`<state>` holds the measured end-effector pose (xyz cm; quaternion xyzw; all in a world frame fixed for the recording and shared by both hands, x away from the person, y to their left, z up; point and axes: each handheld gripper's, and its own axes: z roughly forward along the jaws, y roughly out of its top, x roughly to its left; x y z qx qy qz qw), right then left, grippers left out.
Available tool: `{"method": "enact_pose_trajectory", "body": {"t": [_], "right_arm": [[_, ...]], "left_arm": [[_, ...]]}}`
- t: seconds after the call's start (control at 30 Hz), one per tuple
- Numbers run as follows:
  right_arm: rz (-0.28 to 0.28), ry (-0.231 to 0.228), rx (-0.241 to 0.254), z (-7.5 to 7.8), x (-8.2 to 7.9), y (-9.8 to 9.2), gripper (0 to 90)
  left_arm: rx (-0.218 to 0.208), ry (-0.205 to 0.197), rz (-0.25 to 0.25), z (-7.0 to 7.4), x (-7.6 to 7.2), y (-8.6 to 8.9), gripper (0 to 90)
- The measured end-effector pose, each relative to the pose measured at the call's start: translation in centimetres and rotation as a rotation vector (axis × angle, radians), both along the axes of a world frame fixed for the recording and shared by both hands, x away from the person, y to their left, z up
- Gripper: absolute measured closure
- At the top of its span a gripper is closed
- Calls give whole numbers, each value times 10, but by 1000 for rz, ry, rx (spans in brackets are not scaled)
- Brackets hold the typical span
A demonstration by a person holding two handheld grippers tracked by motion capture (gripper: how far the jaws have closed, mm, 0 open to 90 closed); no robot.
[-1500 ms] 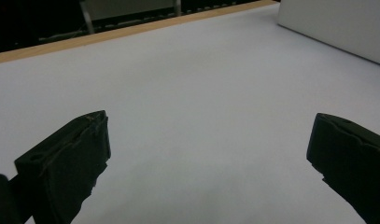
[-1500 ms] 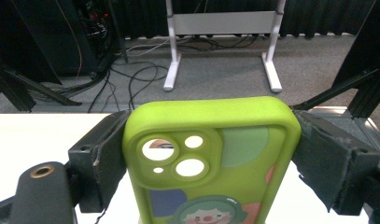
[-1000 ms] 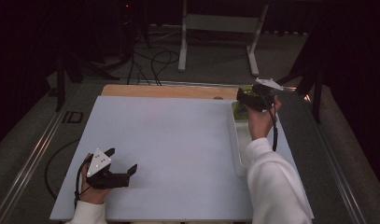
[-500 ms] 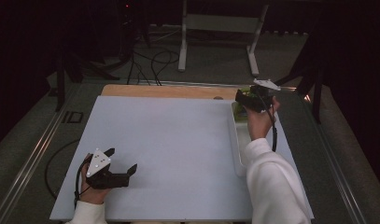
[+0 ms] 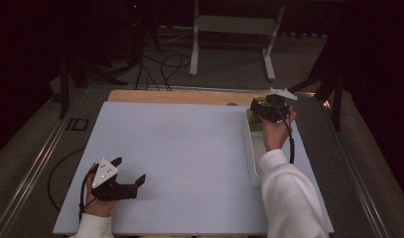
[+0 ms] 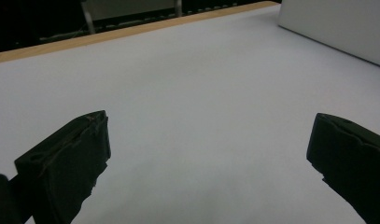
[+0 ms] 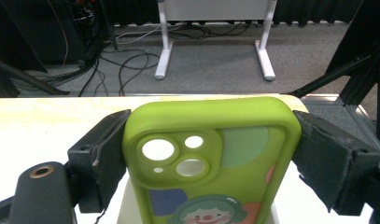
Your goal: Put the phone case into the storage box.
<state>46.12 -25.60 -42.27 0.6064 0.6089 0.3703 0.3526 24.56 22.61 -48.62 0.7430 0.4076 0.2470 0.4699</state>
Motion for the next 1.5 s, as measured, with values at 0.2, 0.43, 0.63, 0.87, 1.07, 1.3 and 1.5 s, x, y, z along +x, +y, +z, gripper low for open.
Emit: {"method": "enact_pose_trajectory", "body": {"t": [0.2,0.43,0.63,0.87,1.07,1.3,1.5], "right_arm": [[2,7,-3,-4,2,2,160],[0,17,-4,-8,4,3,159],[-3,22,-10,-10,5,4,159],[-4,21,-16,-12,7,4,159],[-8,19,-13,-12,8,4,158],[-8,16,-17,-13,10,5,158],[-7,13,-18,-14,11,5,156]], "left_arm": [[-2,-2,0,1,0,1,0],[-1,-1,0,0,0,1,0],[-3,-2,1,0,0,1,0],[-2,-1,1,0,0,1,0],[-3,-1,0,0,0,1,1],[-6,-2,1,1,0,1,0],[-7,-2,1,0,0,1,0]]}}
